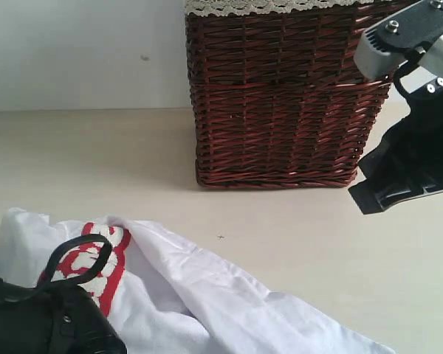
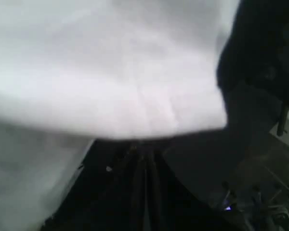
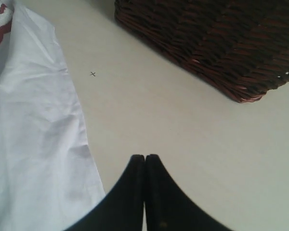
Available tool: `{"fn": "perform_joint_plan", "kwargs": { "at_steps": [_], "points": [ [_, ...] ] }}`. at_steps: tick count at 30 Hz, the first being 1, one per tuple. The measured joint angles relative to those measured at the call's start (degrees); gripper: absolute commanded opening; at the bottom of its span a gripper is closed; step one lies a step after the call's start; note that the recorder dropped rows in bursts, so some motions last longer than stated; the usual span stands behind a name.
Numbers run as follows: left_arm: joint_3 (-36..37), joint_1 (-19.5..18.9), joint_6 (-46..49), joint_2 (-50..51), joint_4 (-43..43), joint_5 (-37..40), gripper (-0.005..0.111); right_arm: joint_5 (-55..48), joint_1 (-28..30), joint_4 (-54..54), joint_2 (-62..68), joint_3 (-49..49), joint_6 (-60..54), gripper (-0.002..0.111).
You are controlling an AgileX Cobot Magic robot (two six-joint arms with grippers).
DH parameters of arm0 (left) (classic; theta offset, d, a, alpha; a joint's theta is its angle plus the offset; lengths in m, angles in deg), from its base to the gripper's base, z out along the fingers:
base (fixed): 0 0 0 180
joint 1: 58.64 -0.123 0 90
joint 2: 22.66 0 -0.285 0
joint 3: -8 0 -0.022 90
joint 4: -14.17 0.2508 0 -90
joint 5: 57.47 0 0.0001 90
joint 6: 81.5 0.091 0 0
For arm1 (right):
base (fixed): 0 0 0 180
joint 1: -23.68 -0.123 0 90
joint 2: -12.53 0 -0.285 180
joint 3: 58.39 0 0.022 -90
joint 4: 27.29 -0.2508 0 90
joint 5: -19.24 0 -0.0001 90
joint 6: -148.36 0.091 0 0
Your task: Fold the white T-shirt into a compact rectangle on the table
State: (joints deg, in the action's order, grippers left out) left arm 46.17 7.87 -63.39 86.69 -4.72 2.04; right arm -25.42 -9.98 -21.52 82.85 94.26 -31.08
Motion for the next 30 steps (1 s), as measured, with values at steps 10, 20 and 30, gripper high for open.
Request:
{"fn": "perform_joint_plan", "kwargs": {
  "at_steps": [10, 20, 30],
  "points": [
    [-0.9, -0.7, -4.6, -8.7, 7.8, -4.0, 0.009, 0.0, 0.0, -0.1, 0.0, 0.0, 0.0, 0.0],
    [-1.8, -11.9, -12.0, -10.1, 13.3, -17.1, 0.0, -0.5, 0.0, -0.3, 0.0, 0.0, 0.0, 0.0],
    [-2.6, -13.9, -7.5, -1.3, 10.2, -14.6, 0.0, -0.7, 0.0, -0.6, 0.0, 0.0, 0.0, 0.0]
  ]
}}
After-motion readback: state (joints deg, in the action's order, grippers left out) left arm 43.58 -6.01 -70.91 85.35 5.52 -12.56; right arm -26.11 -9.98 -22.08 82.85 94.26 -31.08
